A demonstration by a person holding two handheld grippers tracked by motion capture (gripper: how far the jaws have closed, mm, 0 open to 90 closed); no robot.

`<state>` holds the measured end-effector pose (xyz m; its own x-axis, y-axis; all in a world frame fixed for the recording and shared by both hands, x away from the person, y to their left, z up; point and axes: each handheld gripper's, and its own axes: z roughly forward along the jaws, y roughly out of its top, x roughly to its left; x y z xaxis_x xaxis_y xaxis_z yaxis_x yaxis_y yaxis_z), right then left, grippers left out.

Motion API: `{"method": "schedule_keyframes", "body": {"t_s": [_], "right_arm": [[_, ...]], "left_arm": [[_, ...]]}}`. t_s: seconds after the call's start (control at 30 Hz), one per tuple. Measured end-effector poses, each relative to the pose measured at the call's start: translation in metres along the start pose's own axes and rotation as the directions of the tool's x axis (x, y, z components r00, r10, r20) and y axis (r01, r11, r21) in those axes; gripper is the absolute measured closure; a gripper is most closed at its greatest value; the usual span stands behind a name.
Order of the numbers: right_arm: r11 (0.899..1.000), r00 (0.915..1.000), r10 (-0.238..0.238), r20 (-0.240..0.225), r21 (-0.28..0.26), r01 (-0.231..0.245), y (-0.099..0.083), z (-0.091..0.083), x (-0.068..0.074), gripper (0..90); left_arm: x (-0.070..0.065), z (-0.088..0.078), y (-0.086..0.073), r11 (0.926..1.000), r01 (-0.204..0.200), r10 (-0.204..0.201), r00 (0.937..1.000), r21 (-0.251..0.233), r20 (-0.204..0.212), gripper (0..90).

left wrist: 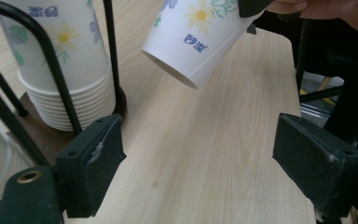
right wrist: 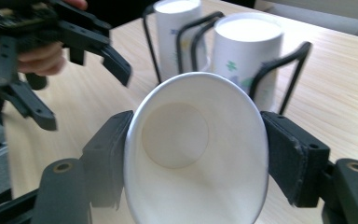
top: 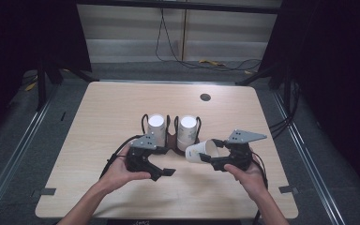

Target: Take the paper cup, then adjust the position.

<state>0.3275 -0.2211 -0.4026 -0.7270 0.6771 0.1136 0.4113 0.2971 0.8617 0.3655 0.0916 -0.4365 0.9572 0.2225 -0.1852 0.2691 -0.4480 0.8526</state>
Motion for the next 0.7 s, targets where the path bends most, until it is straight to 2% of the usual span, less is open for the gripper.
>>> {"method": "schedule_keyframes", "body": {"t_s": [0.1, 0.27, 0.4, 0.47, 0.53, 0.7], "right_arm": [[1.000, 0.9996, -0.008, 0.027, 0.023, 0.007, -0.001, 0.000, -0.002, 29.2], [0.998, 0.9964, 0.028, 0.080, 0.048, -0.032, 0.000, 0.001, -0.010, 29.5], [0.997, 0.9931, 0.030, 0.113, 0.069, -0.038, 0.001, 0.002, -0.015, 29.4], [0.996, 0.9908, 0.043, 0.128, 0.075, -0.053, 0.001, 0.001, -0.016, 29.2], [0.995, 0.9886, 0.052, 0.141, 0.079, -0.064, 0.001, 0.000, -0.018, 29.1], [0.992, 0.9813, 0.054, 0.185, 0.104, -0.074, -0.002, -0.005, -0.026, 29.1]], "left_arm": [[0.001, -0.001, -0.004, 1.0000, 0.006, -0.006, 0.9997, 0.005, -0.023, 16.1], [0.004, -0.002, -0.009, 0.9997, 0.022, -0.022, 0.9990, 0.011, -0.038, 16.2], [0.006, -0.006, -0.011, 0.9995, 0.028, -0.027, 0.9975, 0.012, -0.065, 16.2], [0.007, -0.009, -0.012, 0.9995, 0.022, -0.021, 0.9966, 0.020, -0.079, 17.6], [0.009, -0.011, -0.013, 0.9993, 0.032, -0.030, 0.9955, 0.019, -0.090, 17.6], [0.010, -0.012, -0.019, 0.9984, 0.033, -0.028, 0.9939, 0.047, -0.107, 17.1]]}}
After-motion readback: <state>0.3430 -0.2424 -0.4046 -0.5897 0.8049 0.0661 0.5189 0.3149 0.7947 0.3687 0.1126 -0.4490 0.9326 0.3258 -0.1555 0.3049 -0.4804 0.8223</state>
